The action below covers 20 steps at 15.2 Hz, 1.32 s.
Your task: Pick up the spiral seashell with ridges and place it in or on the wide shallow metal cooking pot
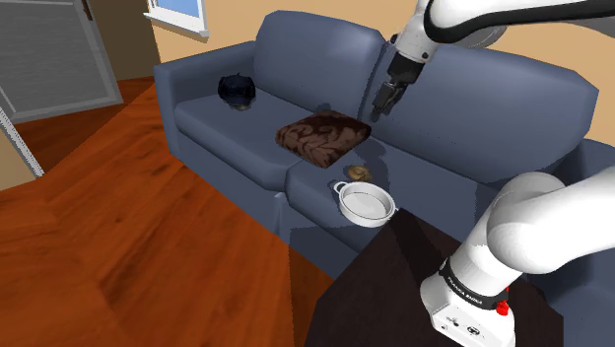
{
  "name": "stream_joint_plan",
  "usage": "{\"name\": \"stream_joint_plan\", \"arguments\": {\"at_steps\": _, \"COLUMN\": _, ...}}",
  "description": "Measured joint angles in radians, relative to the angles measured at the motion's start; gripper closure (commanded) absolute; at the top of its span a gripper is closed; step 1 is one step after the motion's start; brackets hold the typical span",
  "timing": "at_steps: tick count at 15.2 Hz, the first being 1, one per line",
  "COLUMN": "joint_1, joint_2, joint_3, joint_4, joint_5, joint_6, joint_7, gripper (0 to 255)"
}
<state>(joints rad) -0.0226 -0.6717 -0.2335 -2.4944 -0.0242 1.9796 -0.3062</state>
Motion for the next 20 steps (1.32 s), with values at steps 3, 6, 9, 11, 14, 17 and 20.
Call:
{"name": "stream_joint_plan", "arguments": {"at_steps": 3, "joint_1": -0.002, "joint_2": 0.065, "joint_3": -0.067, "joint_4": -0.011, "joint_5": -0.002, "joint_6": 0.066, "joint_7": -0.079, "gripper": 0}}
{"name": "stream_joint_plan", "arguments": {"at_steps": 6, "joint_1": 0.002, "joint_2": 0.144, "joint_3": -0.137, "joint_4": -0.019, "joint_5": 0.008, "joint_6": 0.140, "joint_7": -0.164, "gripper": 0}}
{"name": "stream_joint_plan", "arguments": {"at_steps": 9, "joint_1": 0.013, "joint_2": 0.229, "joint_3": -0.208, "joint_4": -0.012, "joint_5": 0.031, "joint_6": 0.202, "joint_7": -0.255, "gripper": 0}}
{"name": "stream_joint_plan", "arguments": {"at_steps": 11, "joint_1": 0.026, "joint_2": 0.295, "joint_3": -0.257, "joint_4": 0.000, "joint_5": 0.059, "joint_6": 0.242, "joint_7": -0.323, "gripper": 0}}
{"name": "stream_joint_plan", "arguments": {"at_steps": 14, "joint_1": 0.053, "joint_2": 0.417, "joint_3": -0.335, "joint_4": 0.027, "joint_5": 0.130, "joint_6": 0.306, "joint_7": -0.446, "gripper": 0}}
{"name": "stream_joint_plan", "arguments": {"at_steps": 17, "joint_1": 0.080, "joint_2": 0.553, "joint_3": -0.400, "joint_4": 0.079, "joint_5": 0.239, "joint_6": 0.341, "joint_7": -0.587, "gripper": 0}}
{"name": "stream_joint_plan", "arguments": {"at_steps": 20, "joint_1": 0.082, "joint_2": 0.694, "joint_3": -0.434, "joint_4": 0.135, "joint_5": 0.373, "joint_6": 0.354, "joint_7": -0.735, "gripper": 0}}
